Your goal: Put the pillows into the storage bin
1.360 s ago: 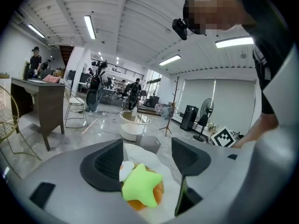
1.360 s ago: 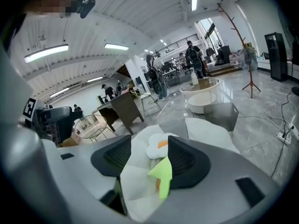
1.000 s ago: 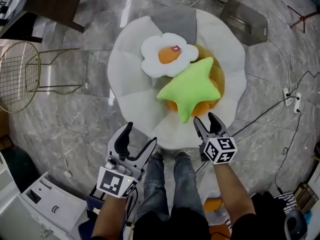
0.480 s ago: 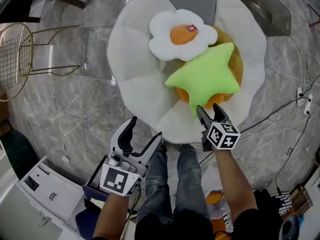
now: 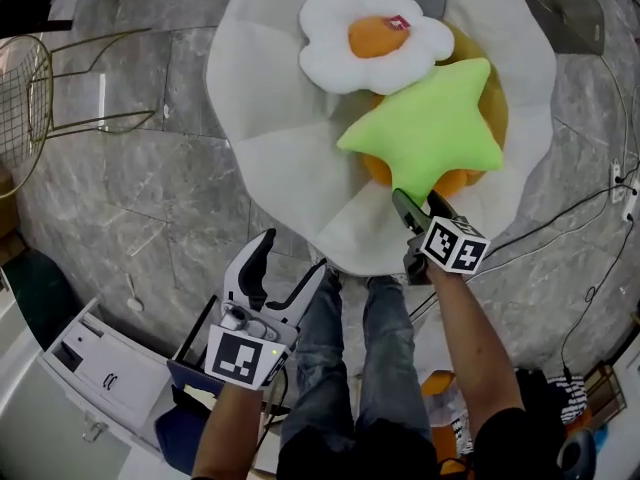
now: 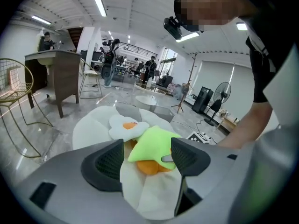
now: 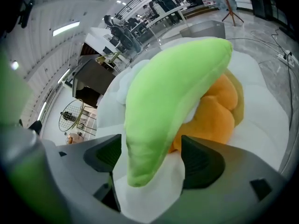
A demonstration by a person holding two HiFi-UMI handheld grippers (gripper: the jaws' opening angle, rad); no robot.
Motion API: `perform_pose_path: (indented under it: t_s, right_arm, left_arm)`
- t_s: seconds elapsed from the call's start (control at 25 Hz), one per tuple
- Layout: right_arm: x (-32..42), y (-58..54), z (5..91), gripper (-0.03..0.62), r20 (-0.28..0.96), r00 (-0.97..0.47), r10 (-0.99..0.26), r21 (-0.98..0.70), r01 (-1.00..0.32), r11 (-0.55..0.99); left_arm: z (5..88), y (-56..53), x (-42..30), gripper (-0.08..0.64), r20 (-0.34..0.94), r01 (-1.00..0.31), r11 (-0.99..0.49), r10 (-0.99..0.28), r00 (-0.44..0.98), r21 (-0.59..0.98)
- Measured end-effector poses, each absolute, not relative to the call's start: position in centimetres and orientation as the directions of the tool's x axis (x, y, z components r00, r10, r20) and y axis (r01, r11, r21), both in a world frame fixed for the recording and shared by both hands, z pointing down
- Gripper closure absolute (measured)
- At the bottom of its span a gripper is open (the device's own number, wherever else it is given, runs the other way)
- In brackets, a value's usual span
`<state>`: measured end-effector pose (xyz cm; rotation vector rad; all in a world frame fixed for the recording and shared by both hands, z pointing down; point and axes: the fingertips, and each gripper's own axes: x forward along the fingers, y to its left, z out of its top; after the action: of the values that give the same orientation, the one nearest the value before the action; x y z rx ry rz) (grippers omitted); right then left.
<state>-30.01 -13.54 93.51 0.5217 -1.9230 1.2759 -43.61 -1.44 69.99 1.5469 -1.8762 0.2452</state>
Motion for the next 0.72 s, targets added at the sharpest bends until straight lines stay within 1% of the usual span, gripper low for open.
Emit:
perform_pose_path:
  t_s: [0.2,0.36,0.44,0.56,0.64,0.72]
  right_arm:
    - [-31.7,-13.4,94.7,0.206,0.771,-0.633,0.077,-0.604,-0.687,0.403]
    - [-31.5,-13.9,96.2,0.207,0.837,-0.545,0.046,-0.511,-0.749,0.422]
    - [-31.6,-13.8,96.6,0.209,0.856,-0.513,0.056,-0.482,-0.756,0.444]
    - [-32.0,-13.8,96.9,0.210,0.864,-0.495,0.092,-0.481,-0.757,0.443]
    - [-32.1,-13.9,96.8,0.236,0.858,-0.502,0.110,-0.495,-0.751,0.437]
    - [-31.9,-14.2,96.3,0.286,0.849,-0.516,0.111,-0.509,-0.744,0.432]
  left_arm:
    - [70.1,0.8,-43.7,0.229,0.630,-0.915,0.309,-0.772,-0.082,0.259]
    - [70.2,2.2,-43.7,0.229,0.640,-0.900,0.344,-0.762,-0.100,0.269]
    - [70.2,2.2,-43.5,0.229,0.640,-0.894,0.352,-0.762,-0.102,0.277]
    - [70.1,1.7,-43.0,0.230,0.633,-0.895,0.346,-0.768,-0.098,0.283]
    - [70.0,1.6,-42.6,0.232,0.630,-0.892,0.346,-0.771,-0.092,0.293]
    - [69.9,1.7,-42.1,0.233,0.627,-0.891,0.342,-0.774,-0.086,0.299]
